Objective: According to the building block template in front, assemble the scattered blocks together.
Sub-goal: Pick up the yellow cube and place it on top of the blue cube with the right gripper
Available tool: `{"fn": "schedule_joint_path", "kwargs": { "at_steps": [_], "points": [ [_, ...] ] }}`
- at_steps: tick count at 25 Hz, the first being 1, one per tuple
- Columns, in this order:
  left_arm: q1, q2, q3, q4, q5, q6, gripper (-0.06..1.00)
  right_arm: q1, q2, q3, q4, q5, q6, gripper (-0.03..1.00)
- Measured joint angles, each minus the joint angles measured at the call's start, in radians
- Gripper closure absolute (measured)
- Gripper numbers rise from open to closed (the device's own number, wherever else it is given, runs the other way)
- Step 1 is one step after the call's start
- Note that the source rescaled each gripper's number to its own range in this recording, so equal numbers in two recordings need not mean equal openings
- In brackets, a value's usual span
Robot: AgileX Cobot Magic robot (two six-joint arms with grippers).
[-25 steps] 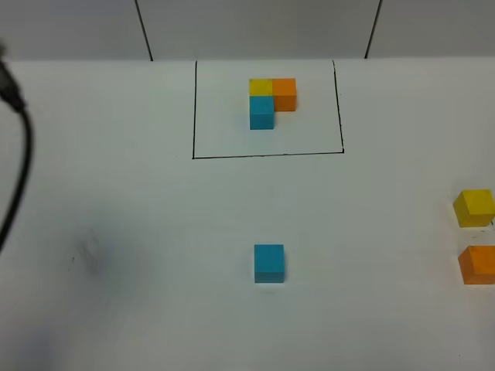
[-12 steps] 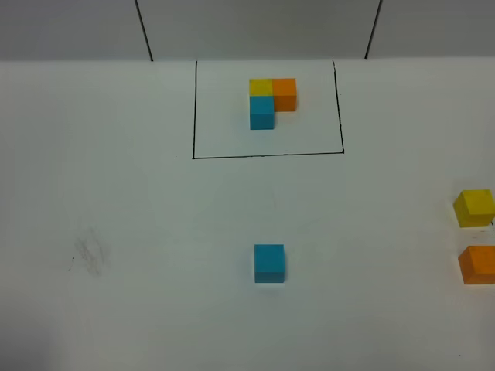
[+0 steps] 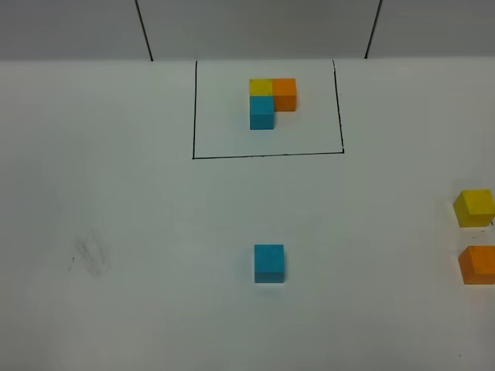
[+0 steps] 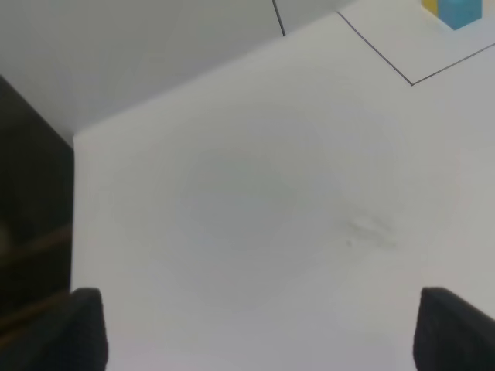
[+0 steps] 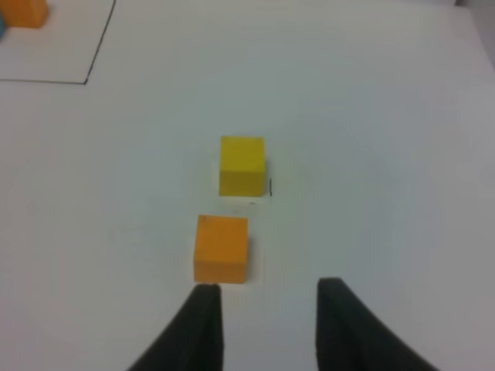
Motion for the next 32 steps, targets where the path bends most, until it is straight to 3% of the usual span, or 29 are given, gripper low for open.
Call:
{"fn": "schedule_joint_path", "kwargs": {
  "at_steps": [4, 9, 16, 32],
  "points": [
    [0.123, -0.018, 0.066, -0.047, 0.0, -0.169, 0.25, 0.0, 0.0, 0.0, 0.0, 0.0, 0.0, 0.97],
    [0.2, -0.018, 0.141, -0.052, -0.056, -0.235, 0.25, 0.0, 0.0, 0.0, 0.0, 0.0, 0.0, 0.97],
    [0.21, -0.018, 0.245, -0.052, -0.112, -0.24, 0.25, 0.0, 0.0, 0.0, 0.0, 0.0, 0.005, 0.97],
    [0.21, -0.018, 0.248, -0.052, -0.127, -0.242, 0.25, 0.0, 0.0, 0.0, 0.0, 0.0, 0.0, 0.97]
  ]
}}
